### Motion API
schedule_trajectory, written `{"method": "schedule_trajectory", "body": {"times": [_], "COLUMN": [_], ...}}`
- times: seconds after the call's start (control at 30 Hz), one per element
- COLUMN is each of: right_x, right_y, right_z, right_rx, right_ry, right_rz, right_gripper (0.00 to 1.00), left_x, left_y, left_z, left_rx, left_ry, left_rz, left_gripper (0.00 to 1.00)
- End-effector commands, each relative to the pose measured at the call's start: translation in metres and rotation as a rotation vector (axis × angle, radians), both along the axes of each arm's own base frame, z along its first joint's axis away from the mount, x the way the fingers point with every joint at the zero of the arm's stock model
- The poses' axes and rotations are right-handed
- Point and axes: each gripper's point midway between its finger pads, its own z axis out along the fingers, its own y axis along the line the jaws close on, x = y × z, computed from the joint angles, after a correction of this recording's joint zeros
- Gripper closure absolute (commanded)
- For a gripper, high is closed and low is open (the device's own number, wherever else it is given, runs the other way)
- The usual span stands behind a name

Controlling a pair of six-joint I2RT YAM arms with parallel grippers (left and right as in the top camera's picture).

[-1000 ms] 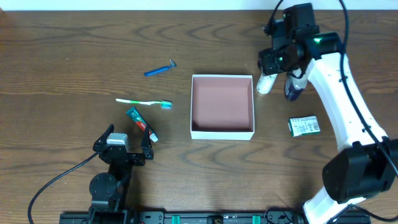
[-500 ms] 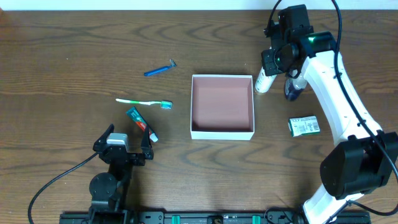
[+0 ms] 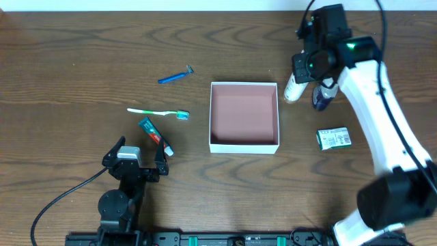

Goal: Pack container
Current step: 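Carry the Pantene tube over the box and lower it inside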

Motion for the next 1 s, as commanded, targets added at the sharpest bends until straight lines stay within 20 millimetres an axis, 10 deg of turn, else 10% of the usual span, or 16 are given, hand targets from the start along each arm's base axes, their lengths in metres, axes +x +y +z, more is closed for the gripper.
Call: {"method": "schedule_trajectory", "body": {"times": [0.0,0.4,0.97], "right_x": [-0.011,-0.069,-0.068], "right_y": [0.0,0.027,0.117], "right_z": [0.086,0.141,0.076], "right_rx": [0.087,0.304,0.31], "right_ry": [-0.207,-0.257,-0.079], "right_rz": [-0.076,-0.174,-0.234], "right_gripper": [0.99,0.99,0.99], "left_x": [-0.001,-0.001,-0.001], "left_y": [-0.002,-0.002,-0.002], "left_z": [-0.015,-0.015,-0.015], "left_rx": [0.008,0.008,0.007], "left_ry": [0.045,0.045,0.045], "left_rz": [-0.016,-0.016,-0.016], "left_gripper": [0.02,0.02,0.02]}}
